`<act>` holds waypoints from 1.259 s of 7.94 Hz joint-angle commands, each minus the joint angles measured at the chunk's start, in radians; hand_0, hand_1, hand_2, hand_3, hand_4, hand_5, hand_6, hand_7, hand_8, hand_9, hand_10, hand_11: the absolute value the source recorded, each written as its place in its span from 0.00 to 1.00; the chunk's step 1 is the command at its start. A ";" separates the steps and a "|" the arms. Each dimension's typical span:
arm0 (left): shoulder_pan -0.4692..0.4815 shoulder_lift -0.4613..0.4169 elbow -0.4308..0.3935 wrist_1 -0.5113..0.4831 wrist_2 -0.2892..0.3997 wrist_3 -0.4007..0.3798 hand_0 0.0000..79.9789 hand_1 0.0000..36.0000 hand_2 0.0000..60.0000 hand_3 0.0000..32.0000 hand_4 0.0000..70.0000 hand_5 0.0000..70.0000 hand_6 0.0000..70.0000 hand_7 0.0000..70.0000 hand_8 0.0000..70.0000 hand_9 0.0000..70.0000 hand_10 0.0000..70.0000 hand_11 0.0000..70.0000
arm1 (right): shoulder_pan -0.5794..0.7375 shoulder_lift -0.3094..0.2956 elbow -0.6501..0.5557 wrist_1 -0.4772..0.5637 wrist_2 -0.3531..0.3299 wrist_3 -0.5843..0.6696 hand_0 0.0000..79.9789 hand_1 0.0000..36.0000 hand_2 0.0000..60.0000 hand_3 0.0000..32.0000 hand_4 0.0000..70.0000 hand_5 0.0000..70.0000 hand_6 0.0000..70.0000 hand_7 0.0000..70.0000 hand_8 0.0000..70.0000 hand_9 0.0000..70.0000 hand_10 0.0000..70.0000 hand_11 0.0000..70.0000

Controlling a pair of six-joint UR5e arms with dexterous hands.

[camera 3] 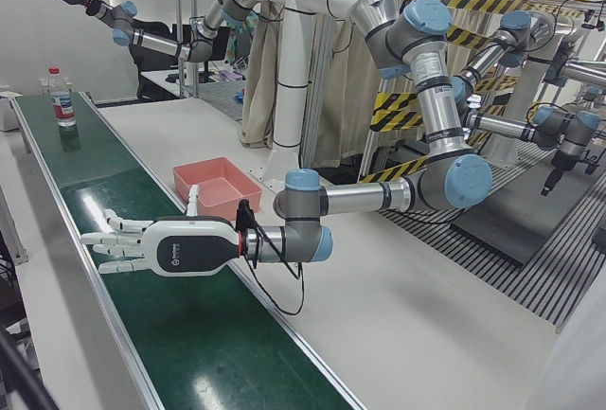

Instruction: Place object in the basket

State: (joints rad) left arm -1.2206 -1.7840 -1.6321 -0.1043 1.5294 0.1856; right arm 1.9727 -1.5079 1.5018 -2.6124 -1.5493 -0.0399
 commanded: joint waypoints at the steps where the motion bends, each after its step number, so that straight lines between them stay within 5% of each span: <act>1: 0.000 0.000 0.000 0.000 0.000 0.000 0.70 0.14 0.00 0.22 0.12 0.45 0.07 0.04 0.16 0.16 0.05 0.08 | 0.000 0.000 0.000 0.000 0.000 0.000 0.00 0.00 0.00 0.00 0.00 0.00 0.00 0.00 0.00 0.00 0.00 0.00; 10: 0.006 0.000 0.000 0.003 0.000 0.000 0.71 0.15 0.00 0.27 0.08 0.44 0.05 0.03 0.14 0.15 0.04 0.07 | 0.000 0.000 0.000 0.000 0.000 0.000 0.00 0.00 0.00 0.00 0.00 0.00 0.00 0.00 0.00 0.00 0.00 0.00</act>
State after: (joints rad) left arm -1.2156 -1.7840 -1.6321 -0.1030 1.5294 0.1856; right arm 1.9727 -1.5079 1.5018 -2.6124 -1.5493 -0.0399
